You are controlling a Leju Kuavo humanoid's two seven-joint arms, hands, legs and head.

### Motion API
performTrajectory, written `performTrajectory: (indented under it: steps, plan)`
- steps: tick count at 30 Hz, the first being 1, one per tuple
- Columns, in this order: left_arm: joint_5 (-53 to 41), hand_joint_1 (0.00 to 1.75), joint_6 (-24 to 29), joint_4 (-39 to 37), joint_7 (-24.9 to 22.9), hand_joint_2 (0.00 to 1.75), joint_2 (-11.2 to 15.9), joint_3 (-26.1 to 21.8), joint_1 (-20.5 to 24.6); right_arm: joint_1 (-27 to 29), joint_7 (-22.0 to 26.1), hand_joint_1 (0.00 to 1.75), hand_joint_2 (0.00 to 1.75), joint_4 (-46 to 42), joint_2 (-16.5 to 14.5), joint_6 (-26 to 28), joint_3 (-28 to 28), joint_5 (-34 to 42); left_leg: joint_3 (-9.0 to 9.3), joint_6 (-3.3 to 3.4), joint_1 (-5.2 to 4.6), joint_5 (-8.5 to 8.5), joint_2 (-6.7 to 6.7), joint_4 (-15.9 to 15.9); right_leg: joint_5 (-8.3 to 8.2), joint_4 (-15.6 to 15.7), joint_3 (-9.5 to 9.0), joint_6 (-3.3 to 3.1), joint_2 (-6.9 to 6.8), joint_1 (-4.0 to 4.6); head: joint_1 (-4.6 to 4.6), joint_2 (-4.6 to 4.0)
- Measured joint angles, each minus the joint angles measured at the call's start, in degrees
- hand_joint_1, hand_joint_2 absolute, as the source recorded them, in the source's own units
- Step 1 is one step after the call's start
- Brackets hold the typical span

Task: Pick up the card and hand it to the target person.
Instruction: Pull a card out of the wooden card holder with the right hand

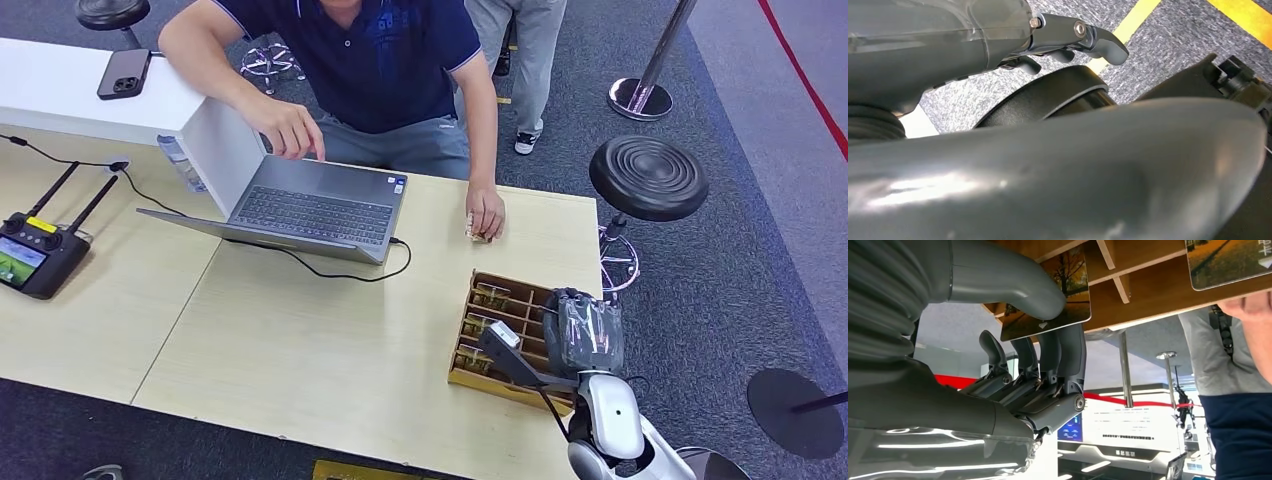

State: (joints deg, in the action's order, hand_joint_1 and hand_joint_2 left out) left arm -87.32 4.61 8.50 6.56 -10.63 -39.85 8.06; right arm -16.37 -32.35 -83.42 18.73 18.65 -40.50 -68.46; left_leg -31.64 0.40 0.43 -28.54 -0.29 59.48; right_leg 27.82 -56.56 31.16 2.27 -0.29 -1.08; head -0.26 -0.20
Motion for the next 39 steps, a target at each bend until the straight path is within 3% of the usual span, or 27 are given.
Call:
performTrajectory:
  steps: [2,26,39]
  plan:
    - [0.0,0.0,0.0,0.0,0.3,1.75,0.0,0.0,0.0,0.0,0.0,1.32,1.75,0.0,0.0,-0.2,0.0,-0.2,0.0,0.0,0.0,0.0,0.0,0.0,0.0,0.0,0.0,0.0,0.0,0.0,0.0,0.0]
    - [0.1,0.0,0.7,0.0,2.7,1.75,-0.1,0.0,1.2,0.3,0.5,1.34,1.75,-0.7,0.4,1.6,0.1,0.7,-0.02,0.0,0.0,0.0,-0.01,0.0,0.0,0.0,-0.01,0.0,-0.01,0.0,0.0,0.0]
    - [0.0,0.0,0.3,0.0,2.6,1.75,-0.2,-0.2,1.6,-2.2,5.6,1.34,1.75,-13.0,1.7,11.9,3.1,18.4,-0.03,0.0,0.0,0.0,-0.01,0.0,0.0,0.0,-0.02,0.0,-0.02,0.0,0.0,0.0]
